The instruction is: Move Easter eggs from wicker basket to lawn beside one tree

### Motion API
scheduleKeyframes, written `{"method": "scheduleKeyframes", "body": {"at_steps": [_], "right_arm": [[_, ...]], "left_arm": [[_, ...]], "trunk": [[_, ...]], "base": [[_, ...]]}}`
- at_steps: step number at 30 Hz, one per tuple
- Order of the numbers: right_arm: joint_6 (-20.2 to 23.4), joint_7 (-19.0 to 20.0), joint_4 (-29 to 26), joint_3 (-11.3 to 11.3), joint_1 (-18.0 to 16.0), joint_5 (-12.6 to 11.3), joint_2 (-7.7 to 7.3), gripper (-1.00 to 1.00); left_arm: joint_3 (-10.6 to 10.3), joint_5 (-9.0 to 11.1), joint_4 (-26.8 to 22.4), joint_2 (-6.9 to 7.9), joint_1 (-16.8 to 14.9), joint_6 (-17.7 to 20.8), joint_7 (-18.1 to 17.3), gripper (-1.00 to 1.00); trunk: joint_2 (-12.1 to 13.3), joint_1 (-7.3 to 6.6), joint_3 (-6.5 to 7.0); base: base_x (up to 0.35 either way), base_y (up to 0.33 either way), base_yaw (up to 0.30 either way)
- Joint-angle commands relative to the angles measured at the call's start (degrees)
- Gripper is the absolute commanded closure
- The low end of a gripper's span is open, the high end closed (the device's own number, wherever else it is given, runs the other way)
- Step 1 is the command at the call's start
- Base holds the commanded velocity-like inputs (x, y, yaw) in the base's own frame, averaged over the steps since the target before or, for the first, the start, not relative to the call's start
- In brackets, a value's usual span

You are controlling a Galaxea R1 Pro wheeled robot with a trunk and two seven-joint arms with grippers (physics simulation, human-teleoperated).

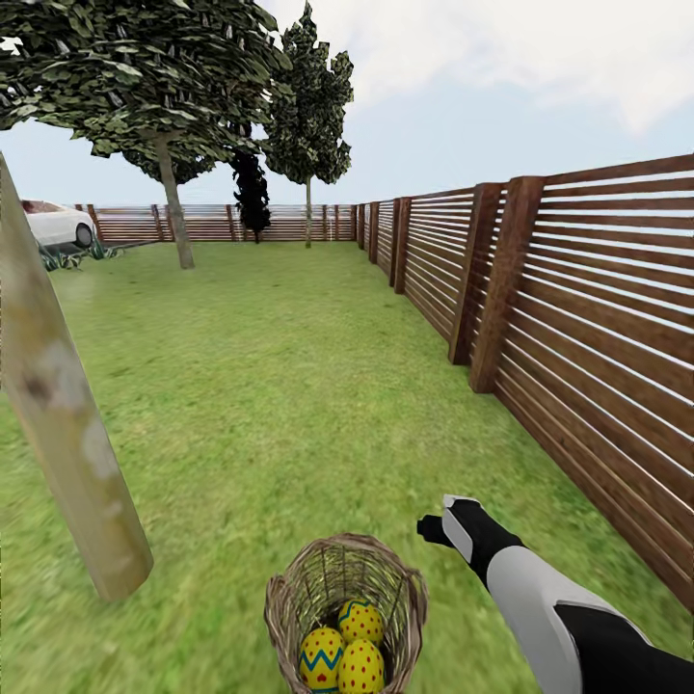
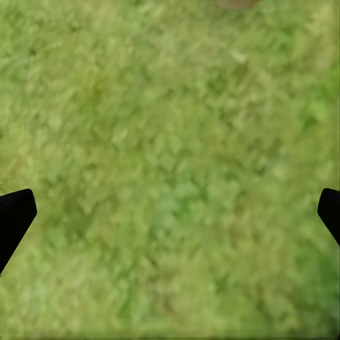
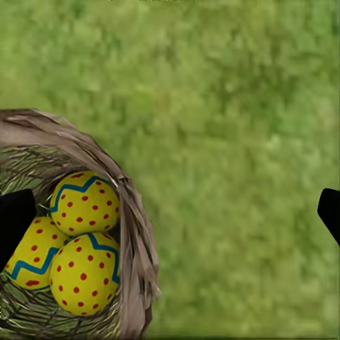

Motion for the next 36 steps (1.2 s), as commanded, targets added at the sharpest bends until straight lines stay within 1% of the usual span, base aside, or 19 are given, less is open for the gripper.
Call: {"method": "scheduleKeyframes", "body": {"at_steps": [1, 12, 22, 26, 36], "right_arm": [[0.2, -0.3, -0.1, -0.3, 0.0, -0.2, 0.07, -1.0], [0.6, -0.2, 0.0, 0.5, 0.0, 0.1, 0.29, -1.0], [0.6, -0.4, -0.1, 0.0, 0.0, -0.1, -0.13, -1.0], [0.3, -0.4, -0.2, 0.3, 0.0, -0.1, 0.08, -1.0], [0.2, -0.7, -0.3, 0.0, 0.0, -0.3, 0.33, -1.0]], "left_arm": [[0.1, -0.5, -0.1, 0.01, 0.0, 0.1, -0.5, -1.0], [0.1, -0.5, -0.1, 0.01, 0.0, 0.0, -0.5, -1.0], [0.1, -0.5, -0.3, 0.01, 0.0, 0.0, -0.5, -1.0], [0.1, -0.5, -0.2, 0.01, 0.0, 0.1, -0.5, -1.0], [0.1, -0.5, -0.1, 0.01, 0.0, 0.1, -0.5, -1.0]], "trunk": [[0.4, -0.24, 0.14], [4.8, -2.65, 2.11], [4.8, -2.65, 2.11], [4.8, -2.65, 2.11], [8.8, -4.85, 3.91]], "base": [[-0.05, 0.0, 0.0], [-0.012, 0.0, 0.0], [0.0, 0.0, 0.0], [0.0, 0.0, 0.0], [0.0, 0.0, 0.0]]}}
